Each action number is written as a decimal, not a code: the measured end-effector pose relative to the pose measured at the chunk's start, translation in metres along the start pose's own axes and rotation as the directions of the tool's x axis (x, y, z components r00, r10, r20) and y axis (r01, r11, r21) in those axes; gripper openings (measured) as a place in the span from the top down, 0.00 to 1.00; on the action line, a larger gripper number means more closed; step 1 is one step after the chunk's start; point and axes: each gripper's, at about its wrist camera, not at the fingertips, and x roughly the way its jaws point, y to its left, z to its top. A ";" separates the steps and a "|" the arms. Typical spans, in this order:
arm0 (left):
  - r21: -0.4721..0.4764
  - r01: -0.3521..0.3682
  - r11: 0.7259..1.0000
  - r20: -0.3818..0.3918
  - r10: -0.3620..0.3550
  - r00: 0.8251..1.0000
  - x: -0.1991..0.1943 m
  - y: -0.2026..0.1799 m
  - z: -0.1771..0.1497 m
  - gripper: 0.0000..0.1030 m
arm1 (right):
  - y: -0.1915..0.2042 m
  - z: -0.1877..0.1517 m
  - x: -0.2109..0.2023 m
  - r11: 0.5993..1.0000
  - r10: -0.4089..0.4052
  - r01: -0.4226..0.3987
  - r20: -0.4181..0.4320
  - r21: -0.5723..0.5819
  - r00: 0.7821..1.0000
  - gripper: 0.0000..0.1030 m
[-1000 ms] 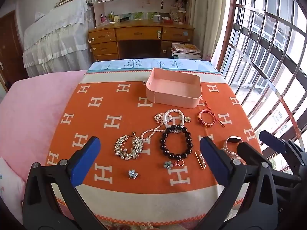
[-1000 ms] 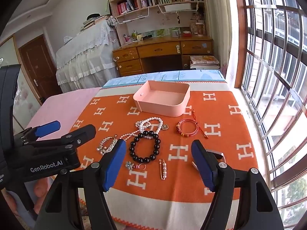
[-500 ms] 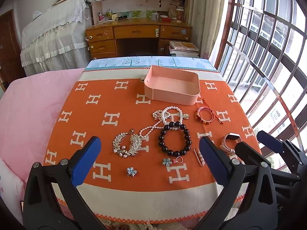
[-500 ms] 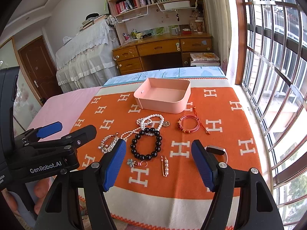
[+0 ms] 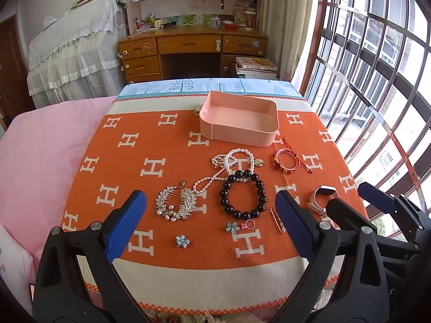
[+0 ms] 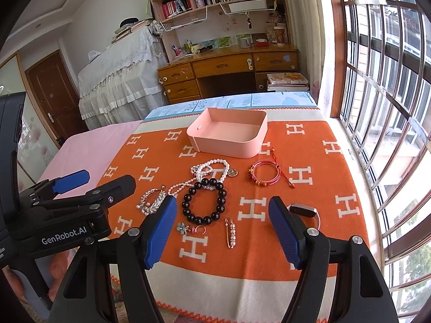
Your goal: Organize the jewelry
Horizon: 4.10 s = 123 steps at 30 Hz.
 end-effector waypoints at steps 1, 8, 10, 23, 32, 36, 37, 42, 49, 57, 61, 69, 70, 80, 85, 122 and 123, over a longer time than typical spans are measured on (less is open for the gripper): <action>0.000 0.001 1.000 0.001 -0.001 1.000 0.000 0.000 0.001 0.08 | 0.000 -0.001 0.000 1.000 0.000 0.000 0.001 0.000 1.000 0.31; -0.005 0.004 1.000 -0.011 -0.004 1.000 0.002 -0.001 0.000 0.08 | 0.000 -0.001 0.001 1.000 0.001 -0.001 -0.003 0.000 1.000 0.31; -0.007 0.004 1.000 -0.015 -0.004 1.000 0.003 -0.001 0.000 0.08 | 0.000 -0.001 0.001 1.000 0.001 -0.001 -0.003 0.001 1.000 0.31; -0.006 0.020 1.000 -0.021 -0.020 1.000 0.005 0.002 -0.003 0.14 | 0.002 -0.004 0.005 1.000 0.003 -0.003 -0.007 0.001 1.000 0.31; -0.008 0.027 1.000 -0.030 -0.027 0.999 0.007 0.001 -0.005 0.15 | 0.002 -0.004 0.005 1.000 0.003 -0.003 -0.010 0.002 1.000 0.31; -0.006 0.027 1.000 -0.042 -0.028 0.999 0.008 0.001 -0.006 0.17 | 0.003 -0.010 0.009 1.000 0.008 -0.008 -0.020 0.005 1.000 0.31; -0.005 0.030 1.000 -0.045 -0.030 0.999 0.008 0.001 -0.006 0.17 | 0.004 -0.012 0.010 1.000 0.009 -0.009 -0.023 0.005 1.000 0.31; -0.010 0.079 0.997 -0.078 -0.080 0.994 0.015 0.004 0.001 0.19 | 0.004 -0.016 0.015 0.999 0.036 -0.036 -0.039 0.014 0.999 0.31; 0.022 0.044 0.999 -0.146 -0.040 0.988 0.047 0.015 0.026 0.19 | 0.000 0.010 0.031 0.999 0.039 -0.039 -0.037 0.013 0.999 0.31; -0.024 0.067 0.997 -0.100 -0.069 0.993 0.066 0.054 0.083 0.19 | -0.009 0.076 0.070 0.997 0.082 -0.082 -0.118 0.005 0.990 0.37; -0.065 0.104 0.992 -0.144 -0.113 0.983 0.089 0.072 0.110 0.19 | -0.012 0.106 0.103 0.994 0.105 -0.105 -0.188 0.009 0.977 0.46; -0.022 0.071 0.997 -0.324 -0.075 0.943 0.177 0.069 0.108 0.20 | -0.014 0.116 0.206 0.993 0.121 -0.114 -0.387 0.043 0.914 0.65; -0.011 0.070 0.997 -0.339 -0.070 0.938 0.187 0.066 0.105 0.21 | -0.015 0.114 0.217 0.993 0.120 -0.113 -0.402 0.043 0.908 0.66; 0.027 0.099 0.995 -0.392 -0.080 0.916 0.243 0.056 0.086 0.31 | -0.011 0.092 0.294 0.997 0.040 -0.066 -0.508 -0.033 0.861 0.75; 0.021 0.125 0.992 -0.418 -0.105 0.903 0.255 0.055 0.087 0.31 | 0.000 0.087 0.300 0.988 -0.024 -0.052 -0.484 -0.143 0.875 0.80; 0.087 0.197 0.977 -0.549 -0.118 0.828 0.292 -0.010 0.087 0.90 | -0.060 0.056 0.252 0.998 0.064 -0.057 -0.448 0.030 0.892 0.93; 0.081 0.188 0.979 -0.543 -0.115 0.832 0.291 -0.009 0.087 0.90 | -0.060 0.056 0.251 0.998 0.065 -0.057 -0.447 0.031 0.892 0.93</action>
